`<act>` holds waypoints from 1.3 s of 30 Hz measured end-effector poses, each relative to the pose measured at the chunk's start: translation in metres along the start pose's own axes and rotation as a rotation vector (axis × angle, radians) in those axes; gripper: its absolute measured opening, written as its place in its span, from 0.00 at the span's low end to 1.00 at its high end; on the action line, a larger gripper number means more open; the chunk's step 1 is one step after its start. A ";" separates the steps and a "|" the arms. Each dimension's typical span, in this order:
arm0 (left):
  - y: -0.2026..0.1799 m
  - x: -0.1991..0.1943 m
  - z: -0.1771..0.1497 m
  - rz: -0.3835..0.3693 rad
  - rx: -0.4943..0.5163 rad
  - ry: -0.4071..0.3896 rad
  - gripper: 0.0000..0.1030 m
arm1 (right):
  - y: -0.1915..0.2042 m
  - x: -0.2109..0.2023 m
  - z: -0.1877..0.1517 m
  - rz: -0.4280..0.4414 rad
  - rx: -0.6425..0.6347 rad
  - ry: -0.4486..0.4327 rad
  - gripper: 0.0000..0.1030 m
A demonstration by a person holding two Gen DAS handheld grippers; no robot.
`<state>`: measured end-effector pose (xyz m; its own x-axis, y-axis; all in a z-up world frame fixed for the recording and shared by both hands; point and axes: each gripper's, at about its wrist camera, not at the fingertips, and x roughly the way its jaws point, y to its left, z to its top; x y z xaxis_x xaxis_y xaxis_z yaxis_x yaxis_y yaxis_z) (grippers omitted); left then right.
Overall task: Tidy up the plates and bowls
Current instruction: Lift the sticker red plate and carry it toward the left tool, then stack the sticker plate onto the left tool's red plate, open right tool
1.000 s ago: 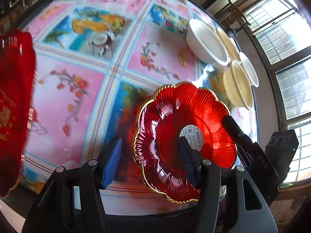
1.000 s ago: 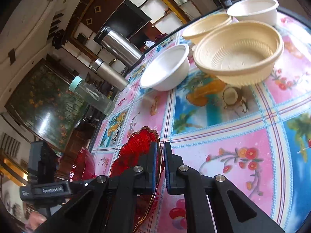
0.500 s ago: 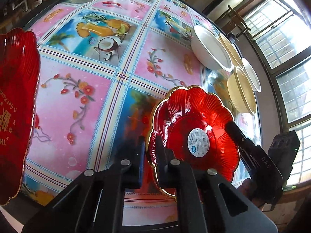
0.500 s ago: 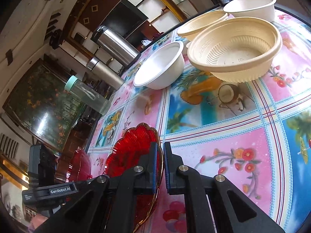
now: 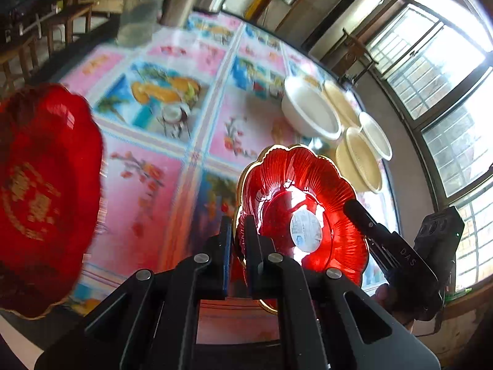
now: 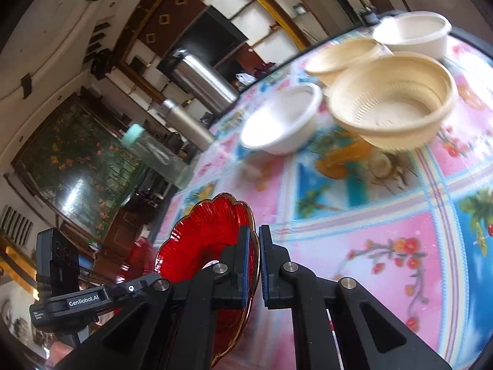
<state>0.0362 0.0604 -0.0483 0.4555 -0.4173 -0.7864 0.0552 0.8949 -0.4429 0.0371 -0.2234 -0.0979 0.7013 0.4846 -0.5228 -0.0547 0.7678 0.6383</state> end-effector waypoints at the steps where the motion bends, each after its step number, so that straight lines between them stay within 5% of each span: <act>1: 0.002 -0.007 0.001 0.000 -0.002 -0.016 0.05 | 0.010 -0.001 0.002 0.012 -0.016 -0.006 0.06; 6: 0.024 -0.054 0.007 0.017 -0.022 -0.116 0.05 | 0.061 0.006 0.008 0.070 -0.094 0.000 0.06; 15: 0.103 -0.124 0.003 0.162 -0.145 -0.267 0.05 | 0.159 0.072 -0.012 0.176 -0.233 0.121 0.06; 23: 0.166 -0.120 -0.005 0.255 -0.261 -0.242 0.05 | 0.209 0.135 -0.049 0.168 -0.327 0.249 0.07; 30: 0.195 -0.097 -0.004 0.296 -0.305 -0.191 0.05 | 0.211 0.173 -0.072 0.126 -0.352 0.324 0.08; 39: 0.203 -0.088 -0.004 0.361 -0.307 -0.190 0.07 | 0.218 0.192 -0.088 0.057 -0.454 0.303 0.10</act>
<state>0.0042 0.2778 -0.0706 0.5521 -0.0282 -0.8333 -0.3860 0.8772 -0.2855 0.0972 0.0744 -0.1089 0.4560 0.5782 -0.6766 -0.4346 0.8081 0.3976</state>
